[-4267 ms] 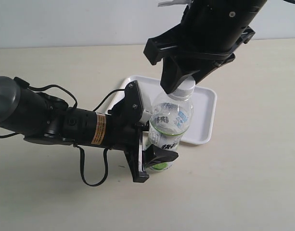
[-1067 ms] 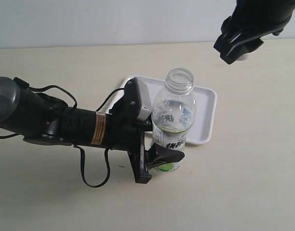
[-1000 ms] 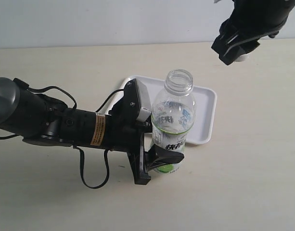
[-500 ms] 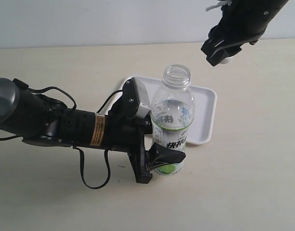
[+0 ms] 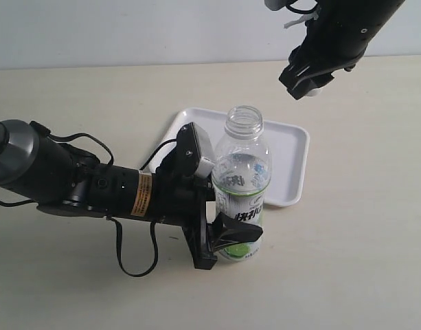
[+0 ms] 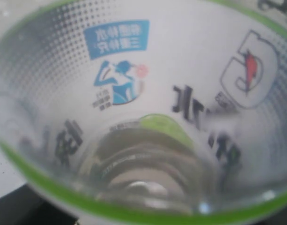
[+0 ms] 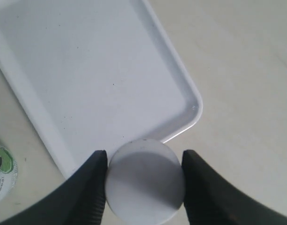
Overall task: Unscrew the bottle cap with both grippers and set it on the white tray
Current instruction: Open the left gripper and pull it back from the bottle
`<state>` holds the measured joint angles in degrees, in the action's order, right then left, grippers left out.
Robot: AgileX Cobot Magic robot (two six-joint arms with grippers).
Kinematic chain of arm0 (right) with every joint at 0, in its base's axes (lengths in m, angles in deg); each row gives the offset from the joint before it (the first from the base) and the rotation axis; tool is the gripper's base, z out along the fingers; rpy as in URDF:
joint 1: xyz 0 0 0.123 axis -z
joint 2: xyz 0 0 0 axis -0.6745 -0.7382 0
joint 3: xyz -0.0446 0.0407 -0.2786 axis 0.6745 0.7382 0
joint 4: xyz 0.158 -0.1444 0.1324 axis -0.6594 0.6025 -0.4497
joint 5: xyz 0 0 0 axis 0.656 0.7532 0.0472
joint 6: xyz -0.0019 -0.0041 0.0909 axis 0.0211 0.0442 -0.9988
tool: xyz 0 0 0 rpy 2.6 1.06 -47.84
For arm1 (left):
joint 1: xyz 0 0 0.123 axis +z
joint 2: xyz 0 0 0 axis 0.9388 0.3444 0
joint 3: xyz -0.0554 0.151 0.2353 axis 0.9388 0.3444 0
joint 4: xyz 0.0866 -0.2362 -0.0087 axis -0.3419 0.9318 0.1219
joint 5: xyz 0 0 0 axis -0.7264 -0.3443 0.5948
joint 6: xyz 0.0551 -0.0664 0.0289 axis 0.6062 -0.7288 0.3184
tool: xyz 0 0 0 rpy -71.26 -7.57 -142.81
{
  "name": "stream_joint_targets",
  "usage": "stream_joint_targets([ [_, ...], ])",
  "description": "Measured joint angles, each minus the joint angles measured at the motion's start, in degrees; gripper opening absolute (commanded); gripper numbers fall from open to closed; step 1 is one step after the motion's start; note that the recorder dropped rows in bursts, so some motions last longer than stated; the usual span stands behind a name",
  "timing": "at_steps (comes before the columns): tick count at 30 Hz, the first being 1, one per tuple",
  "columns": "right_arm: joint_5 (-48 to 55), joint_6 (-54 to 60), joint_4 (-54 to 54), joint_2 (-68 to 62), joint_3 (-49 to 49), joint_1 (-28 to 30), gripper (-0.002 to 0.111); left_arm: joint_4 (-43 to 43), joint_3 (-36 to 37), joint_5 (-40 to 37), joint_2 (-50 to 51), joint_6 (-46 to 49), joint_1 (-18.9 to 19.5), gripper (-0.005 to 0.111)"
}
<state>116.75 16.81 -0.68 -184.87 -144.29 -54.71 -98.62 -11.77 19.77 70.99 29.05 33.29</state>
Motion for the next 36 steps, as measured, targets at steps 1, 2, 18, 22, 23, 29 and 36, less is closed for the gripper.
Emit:
stream_joint_targets([
  [1, 0.0, 0.02, 0.0, 0.0, 0.0, 0.0, 0.0, 0.0, 0.0, 0.0, 0.0, 0.0, 0.0, 0.0],
  [2, -0.09, 0.11, 0.0, 0.0, 0.0, 0.0, 0.0, 0.0, 0.0, 0.0, 0.0, 0.0, 0.0, 0.002],
  [18, -0.33, 0.28, 0.0, 0.0, 0.0, 0.0, 0.0, 0.25, 0.0, 0.1, 0.0, -0.13, 0.0, 0.078],
  [22, -0.33, 0.62, 0.0, 0.0, 0.0, 0.0, 0.0, 0.24, 0.0, 0.1, 0.0, -0.13, 0.0, 0.079],
  [23, -0.33, 0.73, 0.0, 0.0, 0.0, 0.0, 0.0, 0.24, 0.0, -0.33, -0.37, -0.13, 0.0, 0.079],
  [29, -0.33, 1.11, 0.0, 0.0, 0.0, 0.0, 0.0, -0.26, 0.0, -4.3, -3.09, -0.37, 0.0, 0.079],
  [36, -0.33, 1.11, 0.0, 0.0, 0.0, 0.0, 0.0, -3.59, 0.0, -6.27, -4.39, -1.74, 0.0, 0.079],
])
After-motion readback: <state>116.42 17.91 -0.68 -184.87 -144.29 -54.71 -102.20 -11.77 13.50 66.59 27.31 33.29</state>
